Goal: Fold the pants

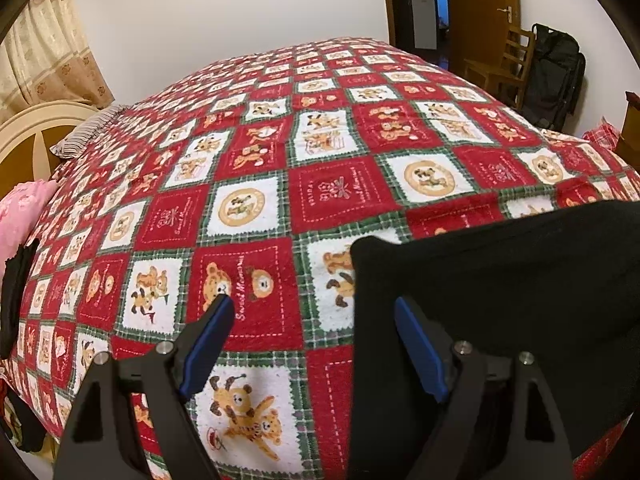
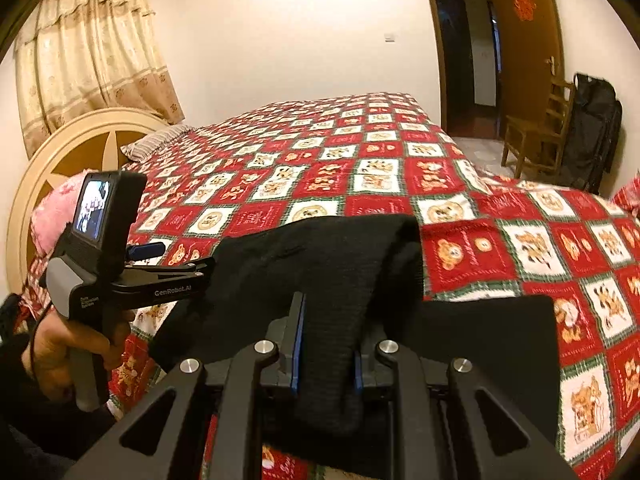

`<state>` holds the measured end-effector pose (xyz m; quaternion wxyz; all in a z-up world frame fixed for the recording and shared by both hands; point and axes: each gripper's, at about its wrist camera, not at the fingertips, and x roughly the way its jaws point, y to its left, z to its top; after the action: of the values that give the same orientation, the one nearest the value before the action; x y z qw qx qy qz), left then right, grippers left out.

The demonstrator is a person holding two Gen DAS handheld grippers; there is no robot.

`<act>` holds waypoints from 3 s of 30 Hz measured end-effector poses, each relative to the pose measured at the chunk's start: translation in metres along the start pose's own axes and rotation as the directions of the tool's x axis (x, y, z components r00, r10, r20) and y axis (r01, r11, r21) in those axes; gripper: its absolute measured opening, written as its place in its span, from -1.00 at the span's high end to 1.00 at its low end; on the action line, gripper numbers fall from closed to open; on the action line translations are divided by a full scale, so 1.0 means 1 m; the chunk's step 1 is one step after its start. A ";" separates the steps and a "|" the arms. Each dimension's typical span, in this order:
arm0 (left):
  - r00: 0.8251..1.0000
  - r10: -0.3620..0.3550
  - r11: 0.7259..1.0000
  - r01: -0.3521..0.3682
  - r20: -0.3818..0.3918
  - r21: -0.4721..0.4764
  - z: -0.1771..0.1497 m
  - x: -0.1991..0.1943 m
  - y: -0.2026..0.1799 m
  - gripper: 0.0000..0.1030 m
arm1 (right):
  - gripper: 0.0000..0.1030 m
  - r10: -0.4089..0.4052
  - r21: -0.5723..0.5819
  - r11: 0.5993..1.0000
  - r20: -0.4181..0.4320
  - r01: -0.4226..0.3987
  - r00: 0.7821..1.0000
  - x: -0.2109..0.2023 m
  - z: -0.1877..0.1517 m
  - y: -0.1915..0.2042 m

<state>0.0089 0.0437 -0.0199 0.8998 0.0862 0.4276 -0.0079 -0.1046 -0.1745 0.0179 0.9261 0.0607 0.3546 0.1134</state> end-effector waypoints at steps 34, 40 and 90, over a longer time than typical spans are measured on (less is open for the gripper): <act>1.000 0.024 1.000 -0.024 -0.006 0.010 0.003 -0.002 -0.007 -0.64 | 0.64 -0.139 0.057 0.988 -0.052 0.142 0.989 -0.020 -0.041 -0.065; 1.000 -0.008 0.999 0.008 0.004 0.033 0.003 -0.006 -0.020 -0.64 | 0.63 -0.156 0.057 0.985 -0.073 0.160 0.985 -0.013 -0.049 -0.070; 0.996 -0.082 0.993 0.080 0.023 0.083 -0.008 0.008 -0.064 -1.00 | 0.43 -0.411 0.184 0.900 0.054 0.395 0.910 -0.020 -0.001 -0.113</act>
<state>0.0026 -0.0180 -0.0407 0.8999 0.1054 0.4184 -0.0632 -0.1011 -0.2885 0.0084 0.9363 0.0694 0.3249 -0.1140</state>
